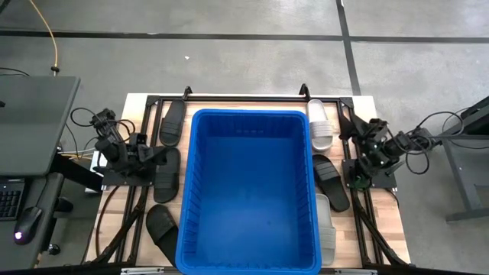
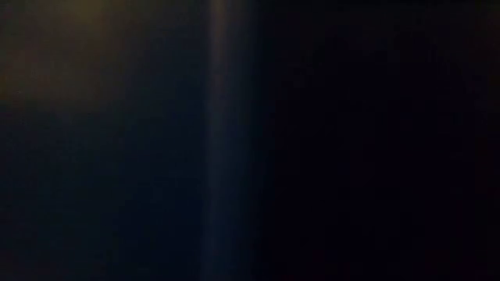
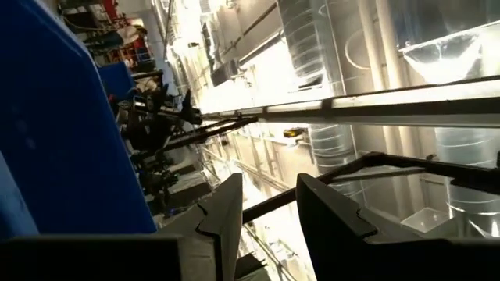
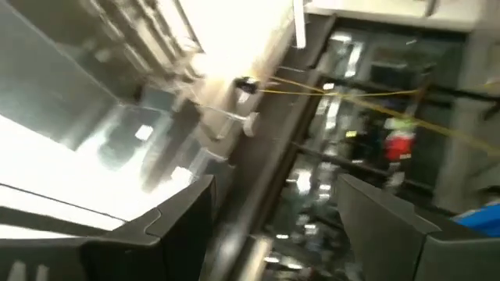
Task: Pick and place slides into bin
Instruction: Put the top left black slide in the bin
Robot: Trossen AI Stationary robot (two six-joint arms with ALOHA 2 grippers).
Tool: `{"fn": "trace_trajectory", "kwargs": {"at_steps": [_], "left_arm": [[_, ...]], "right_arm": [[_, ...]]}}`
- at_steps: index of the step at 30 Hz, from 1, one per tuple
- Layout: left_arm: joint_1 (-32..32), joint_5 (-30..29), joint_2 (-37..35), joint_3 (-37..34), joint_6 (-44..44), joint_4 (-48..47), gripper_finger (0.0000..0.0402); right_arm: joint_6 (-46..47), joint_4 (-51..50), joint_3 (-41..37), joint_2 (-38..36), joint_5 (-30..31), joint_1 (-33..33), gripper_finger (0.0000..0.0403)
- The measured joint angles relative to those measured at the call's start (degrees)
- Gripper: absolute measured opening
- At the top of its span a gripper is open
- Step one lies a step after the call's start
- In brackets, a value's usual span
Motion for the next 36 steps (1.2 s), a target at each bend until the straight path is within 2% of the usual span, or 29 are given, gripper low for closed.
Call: {"fn": "trace_trajectory", "kwargs": {"at_steps": [6, 9, 12, 16, 19, 22, 24, 27, 32, 36], "left_arm": [[0.02, -1.79, 0.00, 0.00, 2.52, 1.94, 0.0113], [0.02, -2.96, 0.00, 0.00, 3.59, 3.42, 0.0113], [0.00, -2.67, 0.00, 0.04, 4.92, 4.11, 0.0113], [0.00, 3.13, 0.00, 1.65, 6.28, 3.94, 0.0113], [0.00, 6.10, 0.00, 5.15, 9.75, 3.73, 0.0113], [0.00, 9.52, 0.00, 10.78, 16.79, 2.34, 0.0113], [0.00, 11.96, 0.00, 15.81, 23.21, -1.67, 0.0113], [0.00, 11.10, 0.01, 24.65, 27.82, -12.89, 0.0113], [-0.01, 6.60, 2.19, 39.89, 26.77, -40.03, 0.0113], [-0.02, 6.13, 3.99, 48.68, 26.32, -52.82, 0.0113]], "right_arm": [[1.93, -23.13, 15.74, 7.37, -0.51, 0.04, 0.0254], [2.71, -31.28, 23.54, 12.27, -0.68, 0.02, 0.0254], [4.16, -36.01, 30.22, 17.02, -0.83, 0.04, 0.0254], [4.73, -39.22, 37.14, 22.46, 0.72, 0.04, 0.0254], [4.54, -39.98, 40.45, 25.56, 2.35, 0.04, 0.0254], [0.86, -40.41, 42.19, 27.74, 4.85, 0.04, 0.0254], [-1.41, -40.52, 42.45, 28.64, 7.24, 0.04, 0.0254], [1.42, -40.77, 42.29, 29.71, 9.75, 0.03, 0.0254], [2.34, -40.88, 42.25, 31.68, 10.66, 0.00, 0.0254], [4.78, -40.84, 42.25, 33.28, 12.70, 0.00, 0.0254]]}}
